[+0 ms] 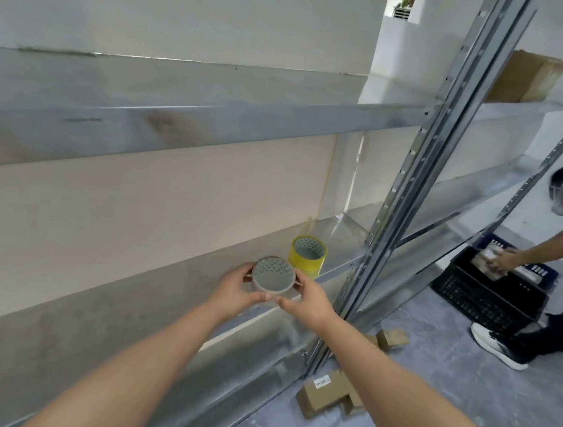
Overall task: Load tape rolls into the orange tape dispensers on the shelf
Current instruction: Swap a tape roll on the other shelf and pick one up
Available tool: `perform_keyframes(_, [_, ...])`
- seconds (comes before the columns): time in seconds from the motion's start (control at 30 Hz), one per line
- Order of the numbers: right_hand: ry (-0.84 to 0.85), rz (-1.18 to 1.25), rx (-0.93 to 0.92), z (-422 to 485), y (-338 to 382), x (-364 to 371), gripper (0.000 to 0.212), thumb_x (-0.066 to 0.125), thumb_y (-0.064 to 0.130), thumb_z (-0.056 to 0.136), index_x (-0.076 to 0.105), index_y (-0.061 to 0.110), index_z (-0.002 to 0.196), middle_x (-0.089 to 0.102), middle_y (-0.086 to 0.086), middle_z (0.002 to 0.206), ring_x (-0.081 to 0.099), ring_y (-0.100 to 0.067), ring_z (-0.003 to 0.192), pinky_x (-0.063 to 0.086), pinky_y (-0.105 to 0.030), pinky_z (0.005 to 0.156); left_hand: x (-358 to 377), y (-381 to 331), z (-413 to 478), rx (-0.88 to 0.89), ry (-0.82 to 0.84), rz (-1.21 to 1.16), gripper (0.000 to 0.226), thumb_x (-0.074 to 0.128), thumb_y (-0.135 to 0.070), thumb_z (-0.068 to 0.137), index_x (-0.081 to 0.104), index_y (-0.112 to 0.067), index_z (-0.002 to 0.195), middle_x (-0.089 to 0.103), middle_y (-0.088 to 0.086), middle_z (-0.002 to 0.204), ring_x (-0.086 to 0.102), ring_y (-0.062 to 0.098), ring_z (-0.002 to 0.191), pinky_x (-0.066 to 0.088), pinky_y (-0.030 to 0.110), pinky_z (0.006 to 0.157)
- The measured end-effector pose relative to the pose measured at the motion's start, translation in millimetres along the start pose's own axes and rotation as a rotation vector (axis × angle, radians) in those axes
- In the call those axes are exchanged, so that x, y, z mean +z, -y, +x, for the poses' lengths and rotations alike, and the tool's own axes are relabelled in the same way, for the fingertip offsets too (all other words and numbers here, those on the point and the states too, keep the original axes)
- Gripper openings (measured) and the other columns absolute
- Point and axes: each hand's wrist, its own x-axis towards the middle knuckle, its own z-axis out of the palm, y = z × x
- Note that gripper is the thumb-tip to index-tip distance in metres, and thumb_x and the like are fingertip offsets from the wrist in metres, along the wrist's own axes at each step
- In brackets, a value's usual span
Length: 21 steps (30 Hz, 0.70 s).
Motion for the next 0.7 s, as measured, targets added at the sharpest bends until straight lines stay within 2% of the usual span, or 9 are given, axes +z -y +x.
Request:
perform_keyframes(0.1, [0.031, -0.006, -0.003, 26, -5, 1, 0.063, 0.073, 0.009, 0.074, 0.046, 0.008, 0.131, 0.058, -0.009, 0.128, 0.054, -0.021, 0.119, 0.043, -0.037, 0.104, -4, 5, 20, -0.031, -0.043, 0.047, 0.065, 0.083, -0.014, 0.062, 0.056, -0.013, 0.121, 0.064, 0.004, 0.118, 0.059, 0.016, 0.105, 0.045, 0.024, 0.089])
perform_keyframes(0.2, [0.034, -0.021, -0.001, 46, -6, 6, 0.069, 0.073, 0.009, 0.075, 0.040, 0.006, 0.135, 0.054, -0.007, 0.131, 0.052, -0.019, 0.121, 0.042, -0.030, 0.103, -8, 10, 30, -0.041, -0.078, 0.079, 0.068, 0.083, -0.015, 0.062, 0.053, -0.013, 0.123, 0.062, 0.002, 0.118, 0.060, 0.018, 0.104, 0.048, 0.027, 0.090])
perform_keyframes(0.33, [0.081, -0.032, -0.022, 61, -10, 16, 0.074, 0.072, 0.007, 0.075, 0.034, 0.001, 0.138, 0.052, -0.013, 0.133, 0.053, -0.023, 0.121, 0.043, -0.026, 0.100, -10, 21, 32, -0.132, -0.135, 0.014, 0.061, 0.083, -0.011, 0.060, 0.055, -0.018, 0.114, 0.062, -0.003, 0.105, 0.059, 0.014, 0.094, 0.043, 0.009, 0.068])
perform_keyframes(0.37, [0.099, -0.034, -0.027, 64, -11, 18, 0.073, 0.072, 0.007, 0.075, 0.035, 0.001, 0.137, 0.053, -0.013, 0.133, 0.053, -0.023, 0.120, 0.043, -0.023, 0.097, -10, 24, 32, -0.145, -0.141, 0.016, 0.061, 0.082, -0.011, 0.061, 0.055, -0.018, 0.115, 0.061, -0.004, 0.104, 0.059, 0.013, 0.093, 0.043, 0.009, 0.069])
perform_keyframes(0.43, [0.127, -0.025, -0.030, 69, -13, 22, 0.069, 0.071, 0.005, 0.075, 0.037, 0.002, 0.135, 0.055, -0.014, 0.131, 0.055, -0.022, 0.118, 0.043, -0.019, 0.091, -11, 29, 32, -0.165, -0.151, 0.045, 0.064, 0.082, -0.012, 0.062, 0.053, -0.016, 0.119, 0.060, -0.004, 0.107, 0.057, 0.013, 0.093, 0.046, 0.020, 0.079])
perform_keyframes(0.53, [0.161, 0.087, 0.020, 74, -17, 29, 0.066, 0.065, -0.004, 0.078, 0.035, 0.000, 0.136, 0.053, -0.019, 0.130, 0.056, -0.026, 0.116, 0.047, -0.025, 0.093, -12, 33, 32, -0.217, -0.198, 0.049, 0.065, 0.082, -0.013, 0.062, 0.052, -0.016, 0.120, 0.062, -0.002, 0.110, 0.060, 0.017, 0.096, 0.049, 0.027, 0.084])
perform_keyframes(0.6, [0.197, 0.103, 0.015, 78, -22, 32, 0.064, 0.064, -0.005, 0.078, 0.034, 0.000, 0.135, 0.053, -0.022, 0.130, 0.058, -0.028, 0.115, 0.048, -0.031, 0.097, -9, 33, 30, -0.243, -0.203, 0.054, 0.073, 0.080, -0.014, 0.063, 0.046, -0.018, 0.127, 0.061, 0.002, 0.119, 0.062, 0.024, 0.103, 0.051, 0.035, 0.090])
perform_keyframes(0.7, [0.283, 0.075, -0.032, 86, -29, 28, 0.067, 0.065, -0.002, 0.079, 0.031, 0.003, 0.137, 0.050, -0.018, 0.135, 0.056, -0.020, 0.113, 0.046, -0.027, 0.095, -6, 32, 30, -0.266, -0.183, 0.086, 0.087, 0.078, -0.018, 0.068, 0.033, -0.024, 0.141, 0.055, 0.007, 0.133, 0.059, 0.025, 0.112, 0.048, 0.038, 0.097])
